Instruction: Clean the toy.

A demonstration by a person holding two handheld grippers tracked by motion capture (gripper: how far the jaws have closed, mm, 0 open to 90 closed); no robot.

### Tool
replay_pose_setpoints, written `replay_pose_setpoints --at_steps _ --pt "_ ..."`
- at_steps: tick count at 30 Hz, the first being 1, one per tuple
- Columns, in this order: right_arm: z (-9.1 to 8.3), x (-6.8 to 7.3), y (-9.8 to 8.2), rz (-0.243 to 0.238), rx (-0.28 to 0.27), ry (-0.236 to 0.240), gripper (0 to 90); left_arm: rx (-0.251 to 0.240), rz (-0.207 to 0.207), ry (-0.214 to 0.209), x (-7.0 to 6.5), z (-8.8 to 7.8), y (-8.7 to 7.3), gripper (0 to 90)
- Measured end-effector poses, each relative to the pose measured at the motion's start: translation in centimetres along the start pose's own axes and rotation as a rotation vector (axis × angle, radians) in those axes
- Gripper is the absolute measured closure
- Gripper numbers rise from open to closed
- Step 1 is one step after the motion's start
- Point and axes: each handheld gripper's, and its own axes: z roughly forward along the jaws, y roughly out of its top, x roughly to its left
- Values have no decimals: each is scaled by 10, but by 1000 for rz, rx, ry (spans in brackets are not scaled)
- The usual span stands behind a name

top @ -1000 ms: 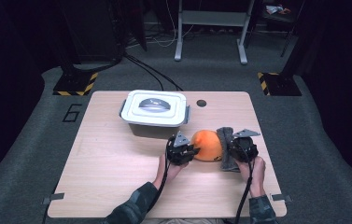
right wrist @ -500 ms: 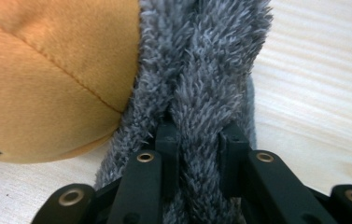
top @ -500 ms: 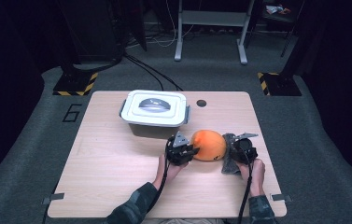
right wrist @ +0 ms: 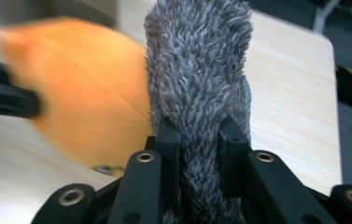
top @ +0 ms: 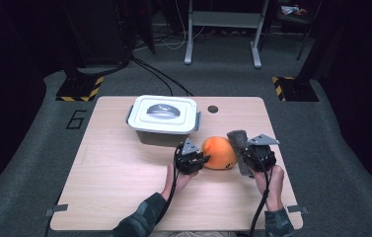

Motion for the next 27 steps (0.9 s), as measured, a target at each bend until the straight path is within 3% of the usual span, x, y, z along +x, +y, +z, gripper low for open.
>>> replay_pose_setpoints --at_steps 4,10,17,21,23,27 --pt "-3 16 10 -44 -15 43 745 -1 5 5 0 0 0 740" --pt "23 21 9 -42 59 34 747 -1 0 -5 1 0 0 716" --pt "27 14 4 -29 65 37 748 39 61 19 3 -2 1 471" --pt "29 12 4 -23 58 33 748 65 81 15 6 3 -5 390" --pt "29 12 4 -20 58 33 748 73 83 10 6 6 -7 394" --pt "29 12 4 -22 51 34 747 50 90 10 5 9 -8 499"
